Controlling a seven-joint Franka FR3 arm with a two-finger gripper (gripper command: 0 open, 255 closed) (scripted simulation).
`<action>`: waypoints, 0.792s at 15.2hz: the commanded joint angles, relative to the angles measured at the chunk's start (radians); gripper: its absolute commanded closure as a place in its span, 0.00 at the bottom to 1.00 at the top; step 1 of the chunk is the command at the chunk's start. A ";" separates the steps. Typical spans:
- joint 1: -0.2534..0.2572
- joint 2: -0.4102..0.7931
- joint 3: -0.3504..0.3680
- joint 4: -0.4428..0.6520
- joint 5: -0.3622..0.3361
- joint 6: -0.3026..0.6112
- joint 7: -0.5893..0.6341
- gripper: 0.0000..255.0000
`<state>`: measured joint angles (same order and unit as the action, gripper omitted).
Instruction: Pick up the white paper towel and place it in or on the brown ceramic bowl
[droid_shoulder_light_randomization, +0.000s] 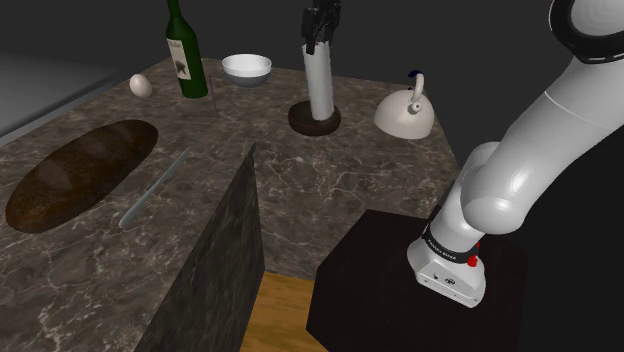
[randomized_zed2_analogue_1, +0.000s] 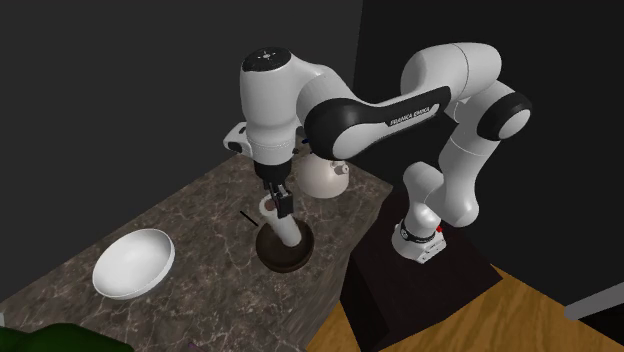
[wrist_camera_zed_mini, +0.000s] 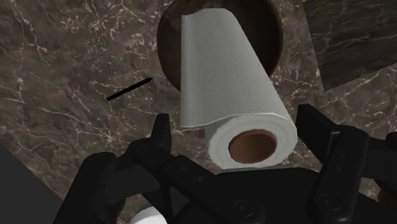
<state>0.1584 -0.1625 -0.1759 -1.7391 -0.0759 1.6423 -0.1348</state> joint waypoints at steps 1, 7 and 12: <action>0.000 0.000 0.000 0.000 0.000 0.000 0.000 0.00; 0.002 0.034 0.002 0.168 0.006 -0.135 -0.006 0.00; 0.002 0.034 0.002 0.169 0.006 -0.135 -0.006 0.00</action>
<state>0.1607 -0.1283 -0.1739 -1.5708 -0.0699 1.5079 -0.1407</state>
